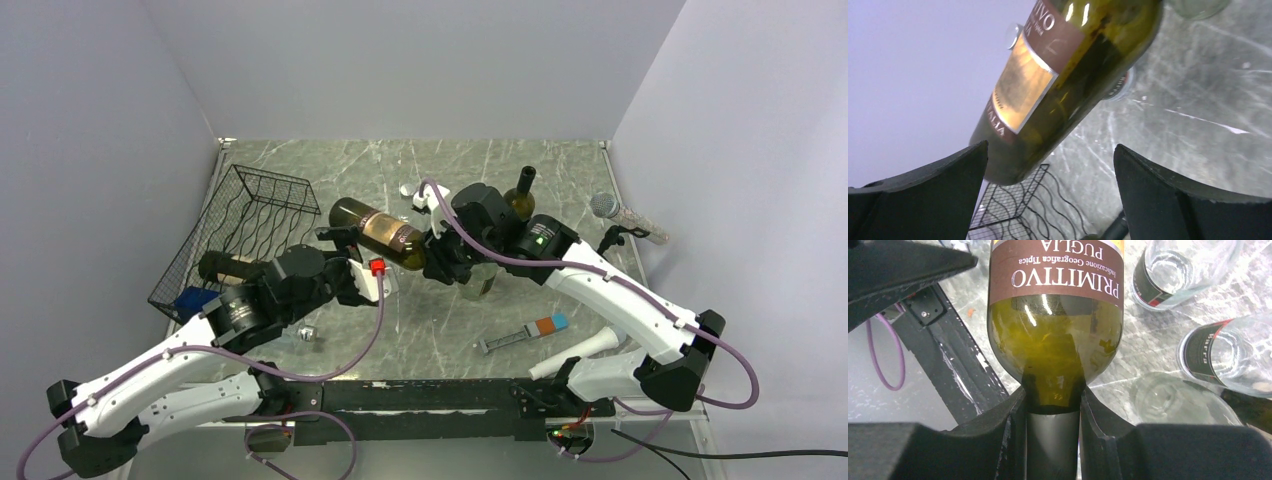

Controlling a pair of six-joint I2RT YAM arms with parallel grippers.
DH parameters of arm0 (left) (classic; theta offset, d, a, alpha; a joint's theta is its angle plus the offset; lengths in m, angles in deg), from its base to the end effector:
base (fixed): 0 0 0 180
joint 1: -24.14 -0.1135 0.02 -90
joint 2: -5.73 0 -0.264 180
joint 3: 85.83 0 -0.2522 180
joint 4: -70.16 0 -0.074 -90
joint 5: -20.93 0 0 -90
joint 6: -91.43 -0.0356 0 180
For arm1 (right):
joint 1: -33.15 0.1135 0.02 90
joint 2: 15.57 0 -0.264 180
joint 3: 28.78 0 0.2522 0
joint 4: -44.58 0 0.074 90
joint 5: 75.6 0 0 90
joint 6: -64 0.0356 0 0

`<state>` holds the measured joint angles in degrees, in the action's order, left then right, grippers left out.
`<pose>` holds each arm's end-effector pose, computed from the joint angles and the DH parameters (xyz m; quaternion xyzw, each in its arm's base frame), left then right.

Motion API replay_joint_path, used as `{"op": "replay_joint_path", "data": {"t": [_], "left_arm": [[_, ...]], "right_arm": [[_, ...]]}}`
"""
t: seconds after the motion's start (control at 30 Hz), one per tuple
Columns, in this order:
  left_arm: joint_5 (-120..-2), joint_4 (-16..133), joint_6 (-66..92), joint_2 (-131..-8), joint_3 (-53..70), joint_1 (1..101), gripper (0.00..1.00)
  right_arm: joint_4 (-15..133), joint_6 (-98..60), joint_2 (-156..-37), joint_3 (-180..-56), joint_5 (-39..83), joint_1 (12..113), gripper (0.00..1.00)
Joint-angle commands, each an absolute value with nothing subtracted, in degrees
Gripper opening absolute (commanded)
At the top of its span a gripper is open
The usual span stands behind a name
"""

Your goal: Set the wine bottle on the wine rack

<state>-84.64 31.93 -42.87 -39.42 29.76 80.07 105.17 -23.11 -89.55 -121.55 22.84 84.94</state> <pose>0.1056 -0.1390 0.3487 0.5684 0.5775 0.0514 0.5838 0.1612 0.2133 0.3757 -0.4041 0.8163 0.2467 0.3309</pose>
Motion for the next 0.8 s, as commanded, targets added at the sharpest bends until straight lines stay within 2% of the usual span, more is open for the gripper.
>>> {"op": "replay_joint_path", "data": {"t": [0.0, 0.2, 0.53, 0.77], "left_arm": [[-75.43, 20.2, -33.21, -39.15, 22.46, 80.37, 0.99], [-72.45, 18.61, -28.99, -34.27, 20.11, 80.31, 0.99], [-81.27, 31.68, -20.93, -22.64, 21.86, 80.36, 0.99], [-71.5, 36.23, -17.72, -17.7, 21.74, 80.31, 0.99]], "right_arm": [[92.72, -21.99, -86.9, -122.0, 27.67, 84.92, 0.0], [90.36, -20.33, -88.03, -120.43, 30.38, 84.91, 0.0], [83.65, -18.11, -94.24, -117.81, 34.03, 85.17, 0.0], [81.54, -18.62, -106.63, -124.07, 30.87, 87.94, 0.0]]}}
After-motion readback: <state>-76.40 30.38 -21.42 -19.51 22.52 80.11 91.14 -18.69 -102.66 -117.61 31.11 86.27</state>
